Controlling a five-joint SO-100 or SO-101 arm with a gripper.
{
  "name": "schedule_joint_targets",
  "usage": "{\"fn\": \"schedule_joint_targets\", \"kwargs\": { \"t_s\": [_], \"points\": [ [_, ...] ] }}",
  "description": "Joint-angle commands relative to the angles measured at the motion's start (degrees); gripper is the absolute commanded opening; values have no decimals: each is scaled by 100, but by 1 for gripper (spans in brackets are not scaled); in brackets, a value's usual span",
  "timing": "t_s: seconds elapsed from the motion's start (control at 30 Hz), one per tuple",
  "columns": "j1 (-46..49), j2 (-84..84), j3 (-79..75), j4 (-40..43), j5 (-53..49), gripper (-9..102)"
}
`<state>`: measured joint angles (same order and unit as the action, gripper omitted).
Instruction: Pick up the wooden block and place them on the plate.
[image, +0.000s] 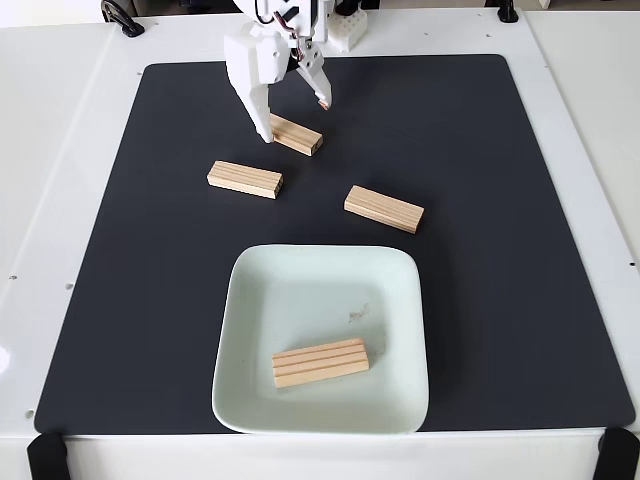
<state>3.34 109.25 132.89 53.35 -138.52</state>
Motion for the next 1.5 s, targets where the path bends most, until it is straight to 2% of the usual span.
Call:
{"fn": "schedule_joint_targets", "kwargs": {
  "t_s": [0.0,0.77,0.87,1.07,1.1,1.2,1.47],
  "points": [
    [9,9,-97,-44,-44,41],
    [-18,-387,-105,-53,26,40],
    [-18,-387,-88,-53,26,33],
    [-44,-387,-26,-53,35,1],
    [-44,-387,-18,-53,35,-2],
    [-53,-387,-9,-44,35,2],
    [-70,-378,-70,35,44,0]
  ]
}}
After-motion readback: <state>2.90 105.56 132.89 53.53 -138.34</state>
